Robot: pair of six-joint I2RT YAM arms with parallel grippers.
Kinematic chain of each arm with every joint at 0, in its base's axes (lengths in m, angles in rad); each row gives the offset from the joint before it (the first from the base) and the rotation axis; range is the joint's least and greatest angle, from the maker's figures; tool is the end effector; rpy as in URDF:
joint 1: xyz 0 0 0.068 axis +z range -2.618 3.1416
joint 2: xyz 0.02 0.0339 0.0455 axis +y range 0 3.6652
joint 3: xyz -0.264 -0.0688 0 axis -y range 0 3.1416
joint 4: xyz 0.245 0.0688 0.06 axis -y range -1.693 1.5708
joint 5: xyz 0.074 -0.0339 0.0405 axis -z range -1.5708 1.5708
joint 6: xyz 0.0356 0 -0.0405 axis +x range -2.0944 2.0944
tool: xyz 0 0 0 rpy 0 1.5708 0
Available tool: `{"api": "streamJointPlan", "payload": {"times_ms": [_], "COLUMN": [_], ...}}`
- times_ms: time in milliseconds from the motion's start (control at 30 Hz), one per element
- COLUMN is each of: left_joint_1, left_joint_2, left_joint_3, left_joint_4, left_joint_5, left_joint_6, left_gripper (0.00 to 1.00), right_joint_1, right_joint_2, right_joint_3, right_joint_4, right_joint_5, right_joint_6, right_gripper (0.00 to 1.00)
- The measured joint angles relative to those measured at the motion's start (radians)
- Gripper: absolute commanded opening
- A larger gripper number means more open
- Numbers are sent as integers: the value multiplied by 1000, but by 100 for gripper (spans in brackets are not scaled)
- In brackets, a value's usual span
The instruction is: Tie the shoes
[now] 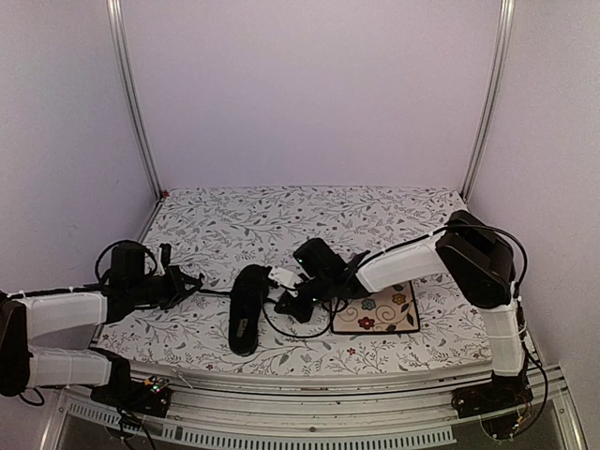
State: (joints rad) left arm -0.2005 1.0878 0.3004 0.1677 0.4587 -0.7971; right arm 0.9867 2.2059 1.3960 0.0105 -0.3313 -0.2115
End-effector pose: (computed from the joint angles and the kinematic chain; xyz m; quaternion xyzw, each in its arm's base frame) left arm 0.1919 -0.0551 0.1545 -0.1550 0.8581 -0.3908 0.2948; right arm 0.2463 0.3935 0.1128 -0.5666 0.7197 0.2817 0.2858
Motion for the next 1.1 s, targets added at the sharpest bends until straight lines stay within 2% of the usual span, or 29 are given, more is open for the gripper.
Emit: {"api": "streamJointPlan", "payload": {"times_ms": [333,500,767,1100], "left_joint_1": [2,3,7,38], "left_joint_2": [-23,-21,-40,-189], "left_joint_3": [0,0,-1,-53], "left_joint_4": [-8,-17,-108,-241], "left_joint_5": [-25,-37,-148,-255], "left_joint_6": [-3,-13,-62,-147], "left_gripper": [0,0,0,0], "right_joint_1": [0,0,1,10], "right_joint_2": [-410,-500,-562,-597], "right_joint_3": [-284,-383,-486,-581], "right_joint_4": [-21,-66,-122,-75], "right_joint_5": [299,362,336,205], "right_joint_6": [204,325,476,579], "right_gripper": [2,2,2,2]}}
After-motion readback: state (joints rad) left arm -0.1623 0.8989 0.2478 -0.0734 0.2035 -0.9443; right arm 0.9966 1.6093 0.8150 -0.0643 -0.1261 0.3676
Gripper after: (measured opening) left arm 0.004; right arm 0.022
